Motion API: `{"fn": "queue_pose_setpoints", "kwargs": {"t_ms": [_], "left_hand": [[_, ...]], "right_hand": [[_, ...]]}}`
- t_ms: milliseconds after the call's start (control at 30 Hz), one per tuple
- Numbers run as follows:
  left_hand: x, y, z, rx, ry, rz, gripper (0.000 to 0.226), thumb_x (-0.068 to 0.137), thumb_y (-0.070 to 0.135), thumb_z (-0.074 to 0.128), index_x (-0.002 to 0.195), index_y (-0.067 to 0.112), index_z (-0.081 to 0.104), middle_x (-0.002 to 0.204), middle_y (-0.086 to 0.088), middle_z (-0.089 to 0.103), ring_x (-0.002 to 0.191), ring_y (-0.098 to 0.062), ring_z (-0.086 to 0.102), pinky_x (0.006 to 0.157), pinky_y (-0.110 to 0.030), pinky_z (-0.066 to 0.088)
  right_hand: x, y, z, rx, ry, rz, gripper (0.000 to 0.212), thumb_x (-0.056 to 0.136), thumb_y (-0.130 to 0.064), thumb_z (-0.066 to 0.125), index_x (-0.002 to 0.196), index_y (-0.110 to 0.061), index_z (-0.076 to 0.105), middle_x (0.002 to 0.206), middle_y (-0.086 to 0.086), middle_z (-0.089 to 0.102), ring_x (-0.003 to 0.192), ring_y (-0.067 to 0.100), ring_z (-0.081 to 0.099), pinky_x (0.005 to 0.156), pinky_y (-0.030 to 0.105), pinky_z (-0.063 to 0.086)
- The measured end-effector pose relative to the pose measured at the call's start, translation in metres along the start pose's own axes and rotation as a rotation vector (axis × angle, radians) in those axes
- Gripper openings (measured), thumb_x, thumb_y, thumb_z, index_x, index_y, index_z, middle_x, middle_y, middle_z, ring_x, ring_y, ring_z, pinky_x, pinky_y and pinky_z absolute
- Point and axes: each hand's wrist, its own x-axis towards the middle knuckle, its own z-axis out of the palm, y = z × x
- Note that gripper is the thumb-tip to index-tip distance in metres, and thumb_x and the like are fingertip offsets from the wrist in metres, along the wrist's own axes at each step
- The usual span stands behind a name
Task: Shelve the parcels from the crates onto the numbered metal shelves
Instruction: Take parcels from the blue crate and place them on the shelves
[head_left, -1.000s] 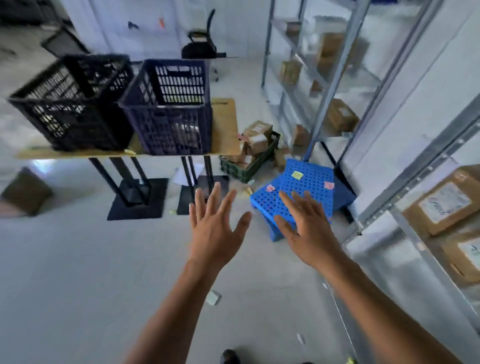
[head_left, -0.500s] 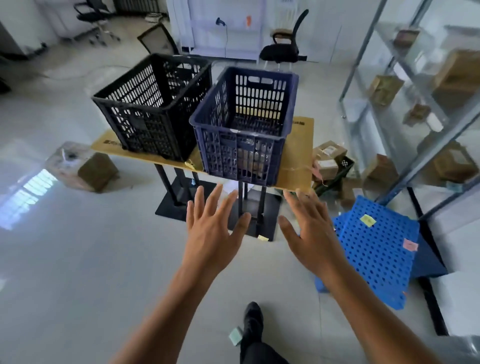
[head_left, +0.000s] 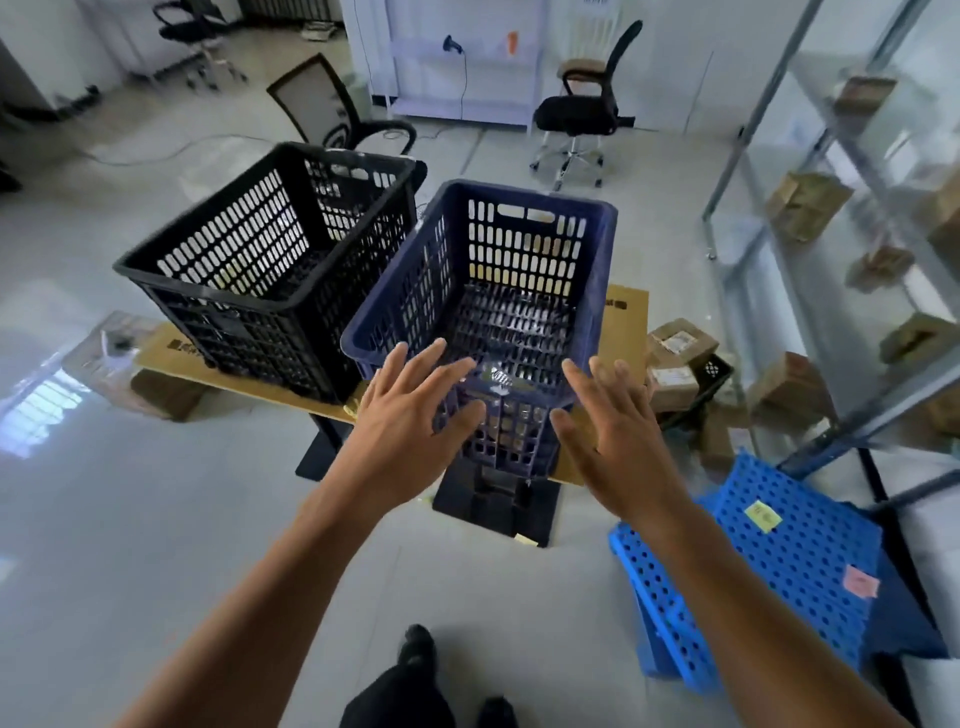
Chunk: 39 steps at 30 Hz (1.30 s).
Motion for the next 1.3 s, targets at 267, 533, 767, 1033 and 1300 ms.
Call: {"fn": "queue_pose_setpoints", "kwargs": {"t_ms": [267, 533, 767, 1033, 1300], "left_hand": [[0.174, -0.046, 0.008, 0.149, -0.456, 0.213, 0.06, 0.098, 0.07, 0.042, 0.155, 0.051, 0.032, 0.17, 0.019, 0.015, 0.158, -0.012, -0.003, 0.126, -0.046, 0.008], [0.28, -0.067, 0.094, 0.398, -0.873, 0.566, 0.075, 0.101, 0.057, 0.052, 0.163, 0.043, 0.012, 0.173, 0.007, 0.005, 0.158, -0.021, -0.001, 0.124, -0.037, 0.003], [0.292, -0.091, 0.149, 0.505, -0.985, 0.76, 0.099, 0.09, 0.069, 0.061, 0.162, 0.043, -0.001, 0.174, -0.002, -0.005, 0.158, -0.033, -0.002, 0.127, -0.047, 0.005], [0.28, -0.108, 0.169, 0.471, -0.895, 0.778, 0.108, 0.083, 0.054, 0.074, 0.164, 0.037, 0.004, 0.163, -0.005, 0.026, 0.148, -0.032, 0.026, 0.123, -0.047, 0.021], [0.315, -0.094, 0.1, -0.077, -0.603, 0.255, 0.111, 0.074, 0.067, 0.079, 0.158, 0.051, 0.009, 0.149, 0.017, 0.033, 0.129, -0.009, 0.043, 0.106, -0.04, 0.048]], "right_hand": [[0.106, 0.025, 0.014, -0.054, -0.055, 0.097, 0.074, 0.099, -0.072, 0.025, 0.165, -0.04, 0.018, 0.174, -0.002, 0.015, 0.161, 0.018, -0.002, 0.128, 0.047, 0.01], [0.185, 0.051, 0.034, -0.065, -0.062, 0.194, 0.065, 0.108, -0.056, 0.038, 0.166, -0.037, 0.016, 0.176, 0.003, 0.007, 0.162, 0.021, -0.004, 0.131, 0.05, 0.009], [0.196, 0.066, 0.055, 0.023, 0.002, 0.203, 0.069, 0.105, -0.056, 0.042, 0.166, -0.037, 0.019, 0.176, -0.003, 0.003, 0.161, 0.014, -0.011, 0.13, 0.048, 0.015], [0.221, 0.087, 0.033, 0.165, -0.051, 0.146, 0.067, 0.106, -0.041, 0.056, 0.164, -0.02, 0.03, 0.174, 0.006, 0.014, 0.163, 0.022, -0.002, 0.129, 0.053, 0.016], [0.245, 0.09, 0.026, 0.054, -0.088, 0.083, 0.071, 0.102, -0.053, 0.047, 0.165, -0.024, 0.029, 0.174, 0.006, 0.019, 0.163, 0.022, -0.001, 0.131, 0.048, -0.004]]}}
